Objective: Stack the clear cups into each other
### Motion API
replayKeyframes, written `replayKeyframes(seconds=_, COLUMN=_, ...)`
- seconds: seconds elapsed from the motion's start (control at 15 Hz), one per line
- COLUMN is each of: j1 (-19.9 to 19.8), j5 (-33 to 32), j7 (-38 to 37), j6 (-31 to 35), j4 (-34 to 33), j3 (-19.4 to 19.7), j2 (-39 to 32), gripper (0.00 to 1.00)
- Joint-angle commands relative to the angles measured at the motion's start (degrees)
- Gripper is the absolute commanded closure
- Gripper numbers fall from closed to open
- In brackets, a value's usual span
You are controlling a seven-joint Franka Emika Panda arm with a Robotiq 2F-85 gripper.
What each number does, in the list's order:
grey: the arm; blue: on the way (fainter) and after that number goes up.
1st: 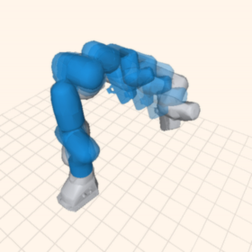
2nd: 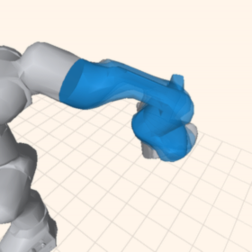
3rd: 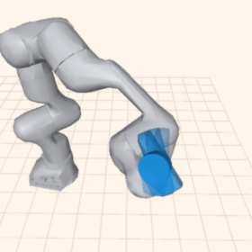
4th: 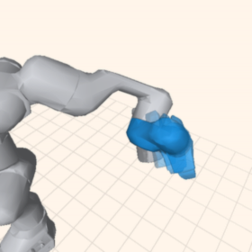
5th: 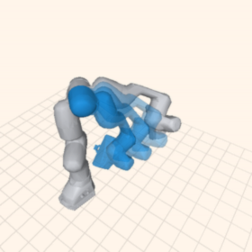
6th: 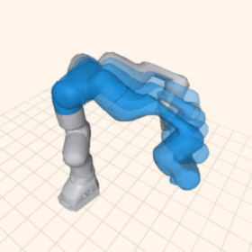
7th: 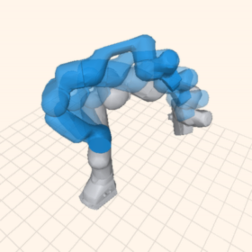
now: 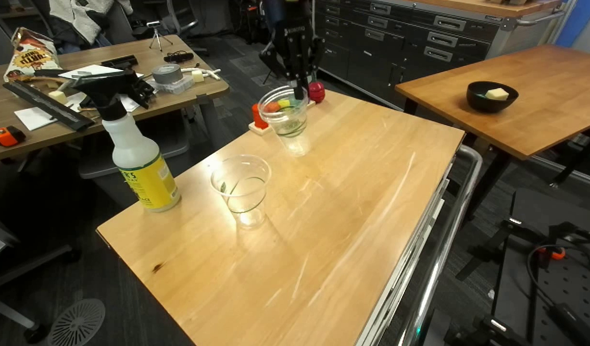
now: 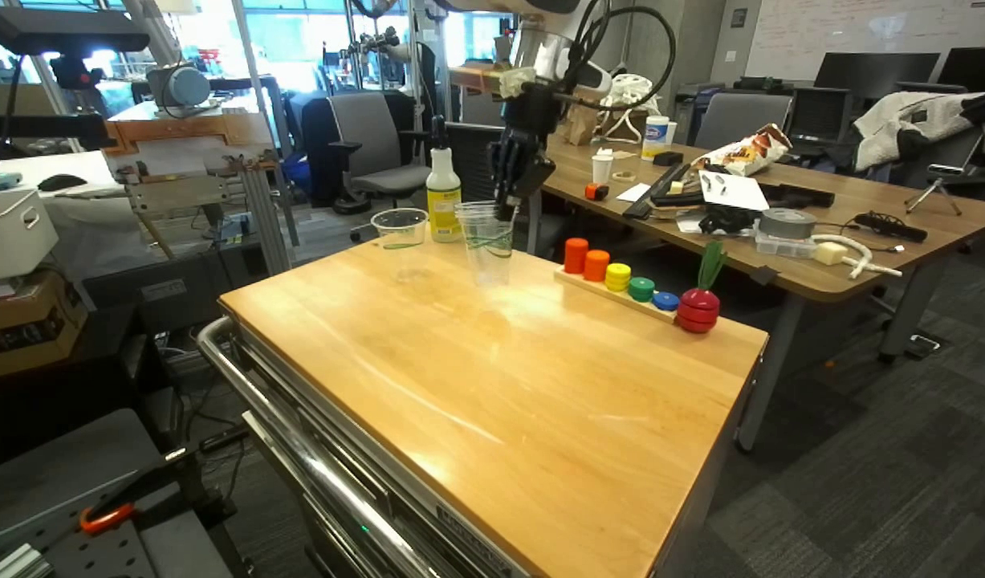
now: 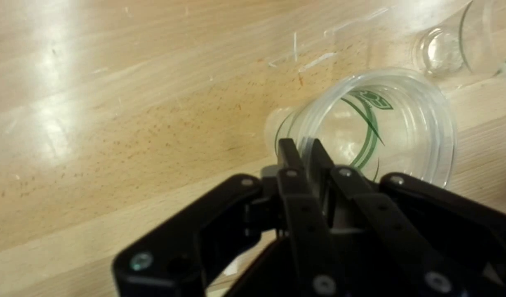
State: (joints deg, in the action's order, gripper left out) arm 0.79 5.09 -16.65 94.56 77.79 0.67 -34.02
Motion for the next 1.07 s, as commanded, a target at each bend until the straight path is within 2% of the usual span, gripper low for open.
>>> replayKeyframes(seconds=0.0, j1=-1.0, j5=6.2, j7=-2.8, j6=-9.7, j4=-7.0, j3=-0.8, j2=0.6, gripper=0.97)
replayKeyframes(seconds=0.27, j1=-1.3, j5=13.7, j7=-1.6, j6=-15.9, j4=-9.9, j3=-2.3, j2=2.5, gripper=0.97)
replayKeyframes(seconds=0.53, j1=-0.2, j5=17.7, j7=-0.4, j6=-16.7, j4=-8.2, j3=-3.7, j2=4.9, gripper=0.97)
replayKeyframes(seconds=1.0, j1=2.6, j5=16.7, j7=3.7, j6=-10.5, j4=0.9, j3=-4.5, j2=8.1, gripper=0.97)
